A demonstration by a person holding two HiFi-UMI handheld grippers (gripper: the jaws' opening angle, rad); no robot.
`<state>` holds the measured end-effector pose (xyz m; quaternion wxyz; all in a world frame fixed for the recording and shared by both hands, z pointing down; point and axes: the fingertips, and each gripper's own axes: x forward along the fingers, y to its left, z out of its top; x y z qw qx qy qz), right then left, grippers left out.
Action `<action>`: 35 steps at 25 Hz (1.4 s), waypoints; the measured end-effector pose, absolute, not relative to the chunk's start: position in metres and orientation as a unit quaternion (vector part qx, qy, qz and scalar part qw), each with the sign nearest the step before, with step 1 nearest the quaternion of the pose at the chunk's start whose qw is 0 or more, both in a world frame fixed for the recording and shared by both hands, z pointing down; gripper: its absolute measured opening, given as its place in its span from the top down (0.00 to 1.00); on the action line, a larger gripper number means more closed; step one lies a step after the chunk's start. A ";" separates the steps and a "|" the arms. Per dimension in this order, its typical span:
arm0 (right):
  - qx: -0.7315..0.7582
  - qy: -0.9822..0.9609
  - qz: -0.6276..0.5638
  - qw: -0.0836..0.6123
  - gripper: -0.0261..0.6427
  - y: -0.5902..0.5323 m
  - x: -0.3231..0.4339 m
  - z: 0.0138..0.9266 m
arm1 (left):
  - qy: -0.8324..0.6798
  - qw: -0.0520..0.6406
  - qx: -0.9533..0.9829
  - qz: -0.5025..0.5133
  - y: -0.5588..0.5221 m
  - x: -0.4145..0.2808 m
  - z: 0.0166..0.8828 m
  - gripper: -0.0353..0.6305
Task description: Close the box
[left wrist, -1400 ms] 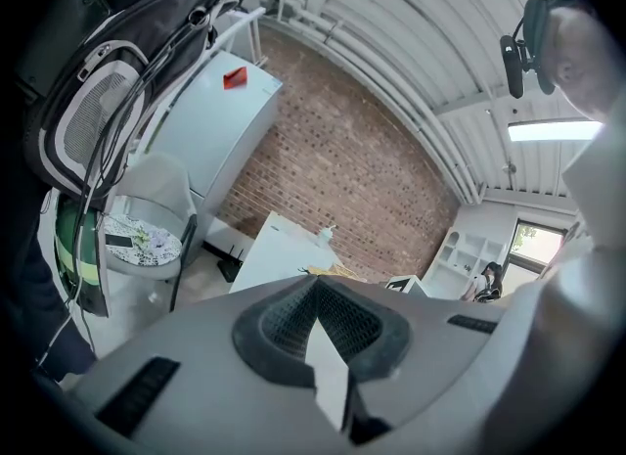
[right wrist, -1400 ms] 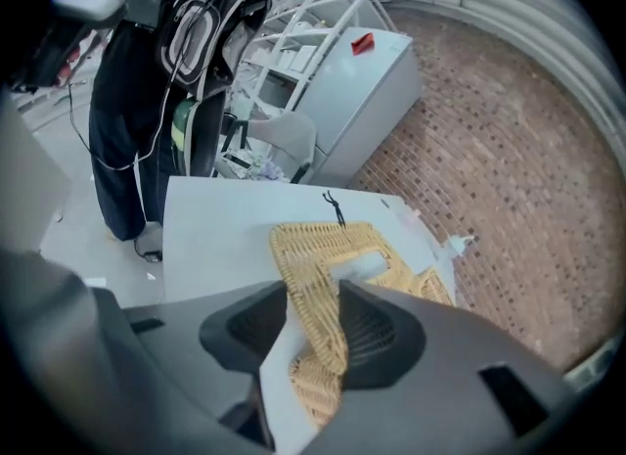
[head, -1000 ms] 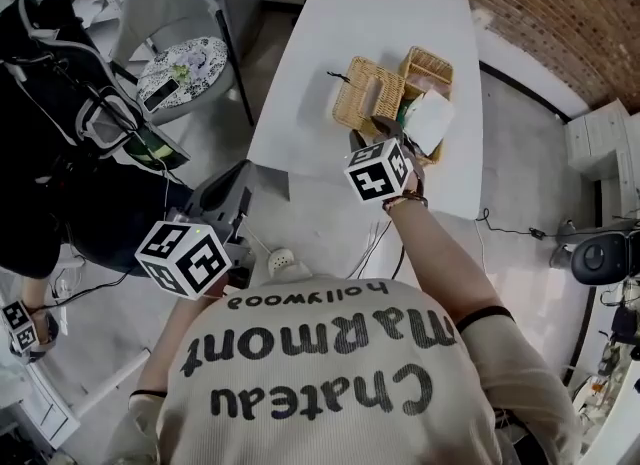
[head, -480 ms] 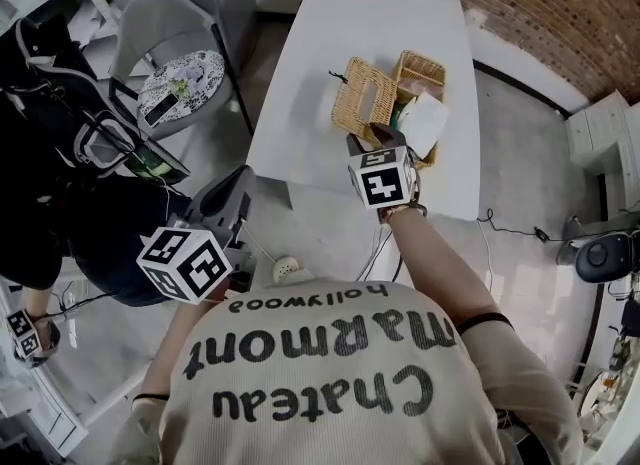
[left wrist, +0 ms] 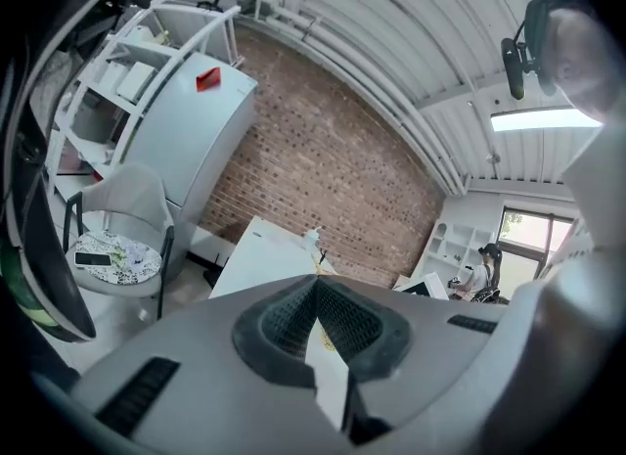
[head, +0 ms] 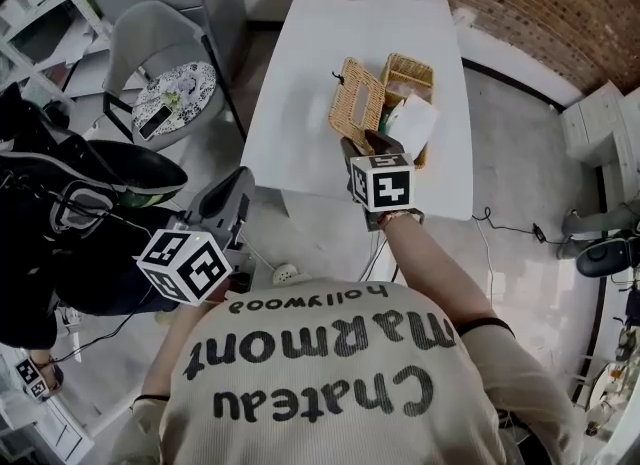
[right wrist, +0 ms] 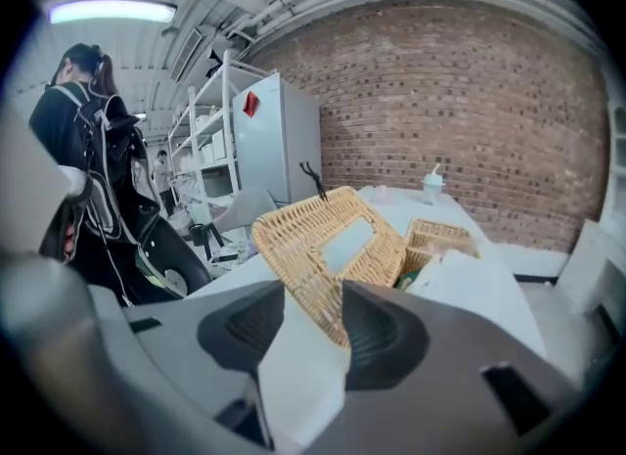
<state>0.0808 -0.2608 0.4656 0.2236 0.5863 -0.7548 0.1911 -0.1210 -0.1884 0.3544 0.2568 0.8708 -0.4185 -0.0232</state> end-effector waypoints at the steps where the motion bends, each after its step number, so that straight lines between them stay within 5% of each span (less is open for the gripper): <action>1: 0.586 -0.755 0.198 0.218 0.68 -0.266 0.083 0.467 | -0.417 0.257 0.871 -0.022 -0.195 -0.118 0.355 0.94; 35: 0.627 -0.739 0.213 0.123 0.83 -0.263 0.114 0.453 | -0.390 0.252 0.886 -0.015 -0.222 -0.088 0.353 0.94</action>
